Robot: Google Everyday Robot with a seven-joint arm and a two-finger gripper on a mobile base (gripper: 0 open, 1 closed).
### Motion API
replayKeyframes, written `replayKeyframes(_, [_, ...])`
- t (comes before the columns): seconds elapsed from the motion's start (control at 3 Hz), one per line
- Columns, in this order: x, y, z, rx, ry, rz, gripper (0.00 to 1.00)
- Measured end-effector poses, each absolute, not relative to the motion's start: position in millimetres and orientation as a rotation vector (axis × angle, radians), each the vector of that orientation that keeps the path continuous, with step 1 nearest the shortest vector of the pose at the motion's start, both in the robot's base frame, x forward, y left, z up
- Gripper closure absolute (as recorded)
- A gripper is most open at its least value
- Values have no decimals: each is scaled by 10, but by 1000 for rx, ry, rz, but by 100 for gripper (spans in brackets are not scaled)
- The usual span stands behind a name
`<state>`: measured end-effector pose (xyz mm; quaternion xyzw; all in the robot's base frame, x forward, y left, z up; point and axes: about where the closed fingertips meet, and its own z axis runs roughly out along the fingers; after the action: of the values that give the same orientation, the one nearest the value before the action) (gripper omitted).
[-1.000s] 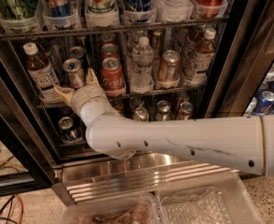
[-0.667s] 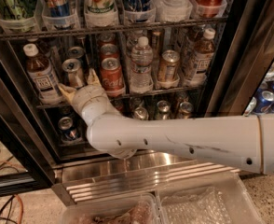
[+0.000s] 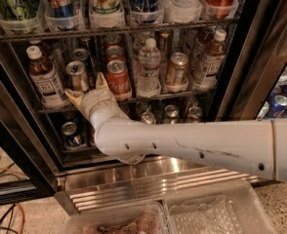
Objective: Pick redbull can from middle shelf of fridge
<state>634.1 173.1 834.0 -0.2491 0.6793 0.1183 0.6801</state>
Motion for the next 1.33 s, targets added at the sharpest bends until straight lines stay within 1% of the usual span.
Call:
replayKeyframes(0.33, [6376,1744,8374,-559,1516,264,49])
replayKeyframes(1.0, [6357,1768,8392,-561,1511,272,95])
replayKeyframes(1.33, [6223,1812,8371,-567,1530,313,100])
